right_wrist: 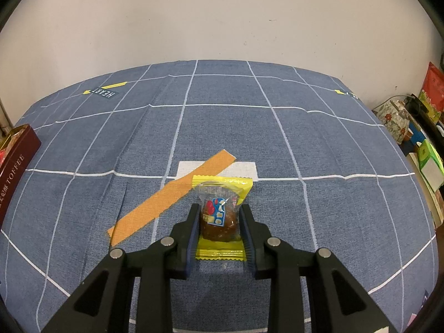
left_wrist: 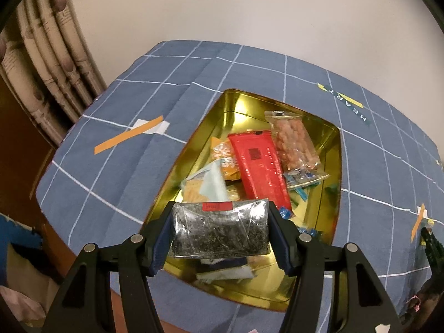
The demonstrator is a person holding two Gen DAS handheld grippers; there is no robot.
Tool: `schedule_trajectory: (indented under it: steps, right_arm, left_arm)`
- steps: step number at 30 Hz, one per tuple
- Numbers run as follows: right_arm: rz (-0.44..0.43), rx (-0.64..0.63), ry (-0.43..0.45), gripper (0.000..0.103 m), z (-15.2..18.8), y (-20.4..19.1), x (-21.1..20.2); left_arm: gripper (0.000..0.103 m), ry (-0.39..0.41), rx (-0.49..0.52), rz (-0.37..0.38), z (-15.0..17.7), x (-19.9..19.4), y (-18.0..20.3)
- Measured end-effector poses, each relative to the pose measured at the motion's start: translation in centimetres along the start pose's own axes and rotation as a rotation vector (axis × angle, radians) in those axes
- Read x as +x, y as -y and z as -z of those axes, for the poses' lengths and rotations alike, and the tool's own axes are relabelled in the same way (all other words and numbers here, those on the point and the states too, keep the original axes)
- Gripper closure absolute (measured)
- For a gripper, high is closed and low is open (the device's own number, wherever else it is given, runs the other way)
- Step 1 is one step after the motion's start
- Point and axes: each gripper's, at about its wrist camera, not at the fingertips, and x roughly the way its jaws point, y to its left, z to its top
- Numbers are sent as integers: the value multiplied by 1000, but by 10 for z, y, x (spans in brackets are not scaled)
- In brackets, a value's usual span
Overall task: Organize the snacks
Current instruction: 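Carry the dark-snack bag into the tin and open the left gripper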
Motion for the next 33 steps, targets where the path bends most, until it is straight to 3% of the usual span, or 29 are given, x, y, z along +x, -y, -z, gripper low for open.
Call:
schedule_trajectory:
  steps: [15,18,20,24,29,33]
  right_arm:
    - [-1,1,0,74,0,0,0]
    - [-2,2,0,74,0,0,0]
    - [-2,1,0,74,0,0,0]
    - [-3,3,0,74,0,0,1]
    - [-7,7,0,73,0,0,2]
    - [-11,4,1,73,1,0,2]
  left_arm:
    - [44,-30,119,38,13,10,32]
    - [36,-12,129,53,14,4,35]
    - [30,14,127,37,13,-4,35]
    - [30,40,111,8,13,-22,31]
    - [30,69,35,-121,26,-47,20]
    - [29,106,-12,-179,45,-68,9]
